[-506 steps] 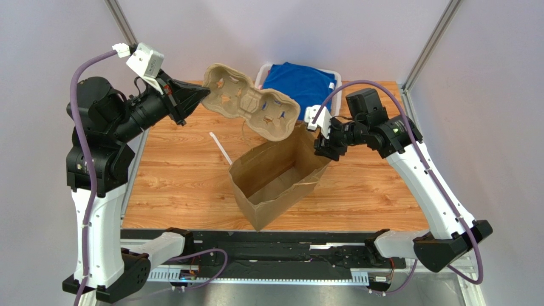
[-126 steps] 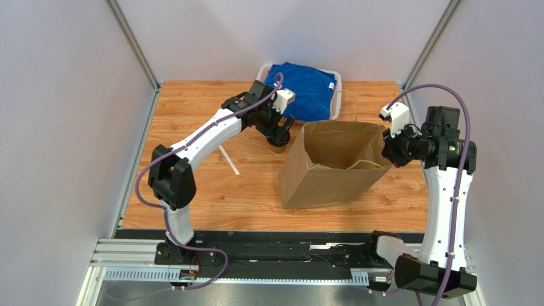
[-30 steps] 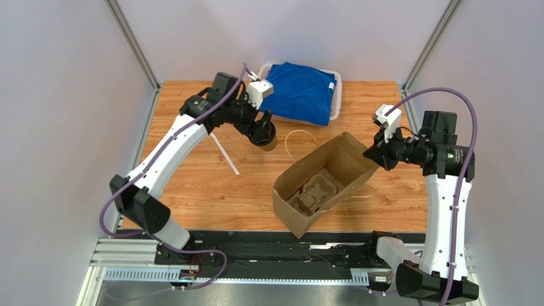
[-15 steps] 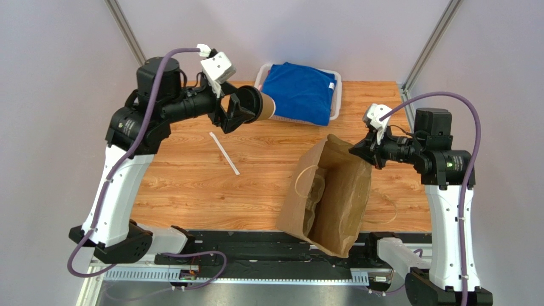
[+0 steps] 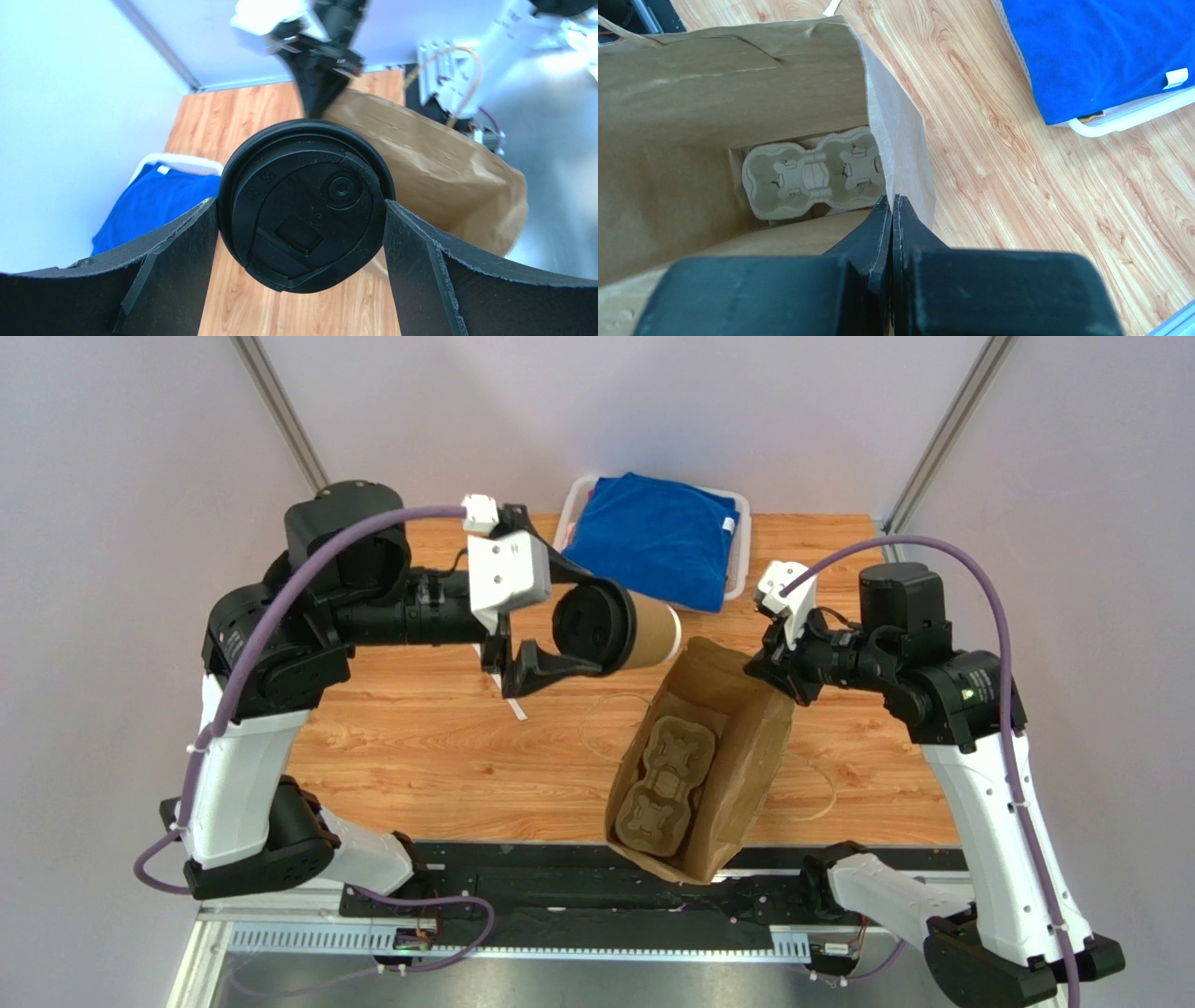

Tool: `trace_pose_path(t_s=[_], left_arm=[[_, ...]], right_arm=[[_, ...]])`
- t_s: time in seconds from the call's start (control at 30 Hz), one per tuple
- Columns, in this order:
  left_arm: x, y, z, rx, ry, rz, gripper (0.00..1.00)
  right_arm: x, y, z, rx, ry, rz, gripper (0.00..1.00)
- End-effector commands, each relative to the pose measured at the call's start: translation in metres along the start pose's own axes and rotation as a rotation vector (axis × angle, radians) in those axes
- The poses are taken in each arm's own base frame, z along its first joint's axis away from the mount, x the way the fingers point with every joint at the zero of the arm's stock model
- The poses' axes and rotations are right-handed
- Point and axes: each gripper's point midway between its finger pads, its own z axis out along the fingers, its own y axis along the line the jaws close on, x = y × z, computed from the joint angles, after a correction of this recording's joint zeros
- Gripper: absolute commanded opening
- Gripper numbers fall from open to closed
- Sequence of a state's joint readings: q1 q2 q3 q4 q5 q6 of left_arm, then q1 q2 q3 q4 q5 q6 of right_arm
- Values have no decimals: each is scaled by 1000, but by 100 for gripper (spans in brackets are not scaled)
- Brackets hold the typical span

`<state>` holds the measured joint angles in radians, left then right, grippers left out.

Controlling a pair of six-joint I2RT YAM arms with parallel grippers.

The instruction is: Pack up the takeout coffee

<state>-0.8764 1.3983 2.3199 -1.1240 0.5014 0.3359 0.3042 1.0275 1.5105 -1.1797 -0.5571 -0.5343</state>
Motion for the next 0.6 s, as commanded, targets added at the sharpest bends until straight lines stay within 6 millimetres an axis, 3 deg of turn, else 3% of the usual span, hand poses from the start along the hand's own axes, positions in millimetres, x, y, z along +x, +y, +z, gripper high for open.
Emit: trace_pose_path(t_s=[0.0,0.03,0.2,0.47,0.57], left_arm=[[7,-25,7,85,61,118,47],[10,-40,10,136,75,141,47],[38,-65,29,223,191,222,46],[63,-68,52,224,315,326,46],[63,-72,57,228,326,363,45]], right_arm=[[-21,-11,-4,102,-33,18,0],[-22,-11,-4,107,-33,19,0],[-31,-7,-3,117,-47,9,0],[-42,1,-3,102,-63,31,0],[-41,2,-4,102,-61,32,0]])
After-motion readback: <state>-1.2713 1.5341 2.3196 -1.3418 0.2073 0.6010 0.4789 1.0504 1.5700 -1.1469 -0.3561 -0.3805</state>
